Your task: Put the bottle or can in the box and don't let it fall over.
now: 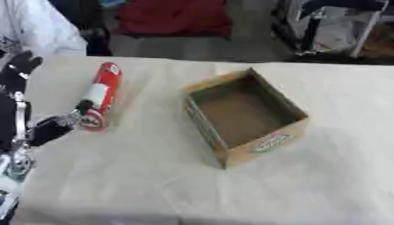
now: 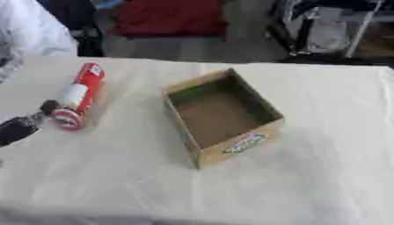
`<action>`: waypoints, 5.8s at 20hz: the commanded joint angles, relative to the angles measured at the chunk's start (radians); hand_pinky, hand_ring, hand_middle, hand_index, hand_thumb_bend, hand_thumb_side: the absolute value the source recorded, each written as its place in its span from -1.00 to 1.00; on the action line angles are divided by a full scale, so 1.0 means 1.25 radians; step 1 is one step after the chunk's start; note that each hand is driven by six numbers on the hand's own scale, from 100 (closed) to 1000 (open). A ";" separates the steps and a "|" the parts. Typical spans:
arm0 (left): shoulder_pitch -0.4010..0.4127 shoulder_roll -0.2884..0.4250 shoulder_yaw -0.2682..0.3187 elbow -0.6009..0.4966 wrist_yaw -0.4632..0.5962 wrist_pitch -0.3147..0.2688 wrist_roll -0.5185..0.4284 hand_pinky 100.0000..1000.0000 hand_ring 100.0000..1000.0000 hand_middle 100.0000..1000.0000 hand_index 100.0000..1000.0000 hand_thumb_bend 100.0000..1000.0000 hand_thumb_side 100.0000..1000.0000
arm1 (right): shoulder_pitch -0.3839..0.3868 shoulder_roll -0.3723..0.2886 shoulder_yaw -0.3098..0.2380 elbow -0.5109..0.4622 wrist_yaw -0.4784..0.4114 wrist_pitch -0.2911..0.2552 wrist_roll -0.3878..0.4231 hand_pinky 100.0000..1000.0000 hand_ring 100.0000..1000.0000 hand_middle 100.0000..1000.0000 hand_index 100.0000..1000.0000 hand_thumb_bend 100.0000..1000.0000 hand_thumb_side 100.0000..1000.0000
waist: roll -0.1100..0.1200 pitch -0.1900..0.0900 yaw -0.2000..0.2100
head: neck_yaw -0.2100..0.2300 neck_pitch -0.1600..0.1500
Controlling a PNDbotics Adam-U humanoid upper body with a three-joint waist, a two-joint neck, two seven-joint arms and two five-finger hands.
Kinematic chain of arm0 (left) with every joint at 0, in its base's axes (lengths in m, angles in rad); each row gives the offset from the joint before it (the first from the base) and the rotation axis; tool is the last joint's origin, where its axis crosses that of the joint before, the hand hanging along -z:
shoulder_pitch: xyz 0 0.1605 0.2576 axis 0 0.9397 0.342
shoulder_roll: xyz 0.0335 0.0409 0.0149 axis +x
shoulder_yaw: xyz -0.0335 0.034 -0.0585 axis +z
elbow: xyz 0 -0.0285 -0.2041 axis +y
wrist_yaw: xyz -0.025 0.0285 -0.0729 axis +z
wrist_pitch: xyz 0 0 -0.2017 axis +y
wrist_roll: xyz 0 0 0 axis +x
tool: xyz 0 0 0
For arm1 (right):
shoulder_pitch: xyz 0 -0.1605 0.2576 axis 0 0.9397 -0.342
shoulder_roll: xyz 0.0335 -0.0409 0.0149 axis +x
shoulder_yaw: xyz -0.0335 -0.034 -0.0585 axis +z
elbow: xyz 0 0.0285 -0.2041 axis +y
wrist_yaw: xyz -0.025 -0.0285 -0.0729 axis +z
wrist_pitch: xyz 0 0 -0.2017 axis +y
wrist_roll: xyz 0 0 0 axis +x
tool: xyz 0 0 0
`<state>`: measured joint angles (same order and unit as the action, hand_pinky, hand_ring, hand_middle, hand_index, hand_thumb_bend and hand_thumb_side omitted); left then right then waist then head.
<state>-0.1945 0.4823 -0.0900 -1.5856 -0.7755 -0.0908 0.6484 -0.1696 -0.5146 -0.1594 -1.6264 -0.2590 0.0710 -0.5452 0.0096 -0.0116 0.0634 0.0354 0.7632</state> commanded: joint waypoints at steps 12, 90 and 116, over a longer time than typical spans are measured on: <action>-0.005 -0.008 -0.040 -0.051 -0.035 0.030 0.007 0.57 0.65 0.58 0.67 0.47 0.33 | -0.010 -0.013 -0.002 -0.020 -0.001 -0.001 0.009 0.70 0.62 0.60 0.69 -0.65 0.29 | 0.001 0.002 -0.003 | -0.005 0.005; -0.206 -0.078 -0.011 0.174 -0.198 0.188 0.027 0.50 0.54 0.54 0.62 0.43 0.32 | -0.067 -0.010 -0.004 -0.049 0.014 -0.001 0.022 0.72 0.64 0.62 0.71 -0.79 0.39 | 0.007 0.133 -0.035 | 0.037 -0.061; -0.241 -0.072 0.019 0.230 -0.186 0.218 0.031 0.49 0.53 0.52 0.61 0.41 0.34 | -0.073 -0.005 -0.002 -0.050 0.014 -0.001 0.025 0.73 0.64 0.62 0.71 -0.80 0.40 | 0.008 0.145 -0.039 | 0.034 -0.083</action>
<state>-0.4772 0.3679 -0.0765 -1.2887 -1.0119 0.1811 0.6872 -0.2469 -0.4985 -0.1536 -1.6617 -0.2470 0.0728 -0.5163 0.0205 0.1790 0.0148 0.0775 0.6733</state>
